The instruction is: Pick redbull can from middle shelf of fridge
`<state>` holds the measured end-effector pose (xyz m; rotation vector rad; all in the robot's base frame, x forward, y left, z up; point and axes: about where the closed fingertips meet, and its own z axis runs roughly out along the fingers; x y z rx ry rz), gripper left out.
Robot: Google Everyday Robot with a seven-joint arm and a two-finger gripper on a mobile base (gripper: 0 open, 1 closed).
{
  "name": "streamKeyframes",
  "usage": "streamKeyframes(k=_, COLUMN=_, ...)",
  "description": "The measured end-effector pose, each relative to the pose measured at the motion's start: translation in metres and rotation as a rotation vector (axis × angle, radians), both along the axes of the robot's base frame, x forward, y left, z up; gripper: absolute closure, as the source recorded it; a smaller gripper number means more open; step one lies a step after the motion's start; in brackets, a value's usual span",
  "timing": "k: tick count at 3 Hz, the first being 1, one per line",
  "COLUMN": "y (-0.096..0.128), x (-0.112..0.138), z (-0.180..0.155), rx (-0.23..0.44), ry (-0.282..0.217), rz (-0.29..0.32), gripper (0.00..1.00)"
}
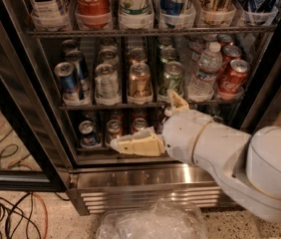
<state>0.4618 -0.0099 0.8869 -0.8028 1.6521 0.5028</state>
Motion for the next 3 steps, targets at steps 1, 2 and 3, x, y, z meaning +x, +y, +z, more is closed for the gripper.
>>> streamKeyframes(k=1, y=-0.011, x=0.009, z=-0.021, rx=0.068, ry=-0.010, rz=-0.095, gripper=0.00)
streamKeyframes(k=2, y=-0.031, x=0.016, z=-0.039, rx=0.087, ry=-0.042, rz=-0.187, gripper=0.00)
streamKeyframes(k=3, y=0.000, x=0.018, z=-0.038, rx=0.087, ry=-0.104, rz=-0.159, gripper=0.00)
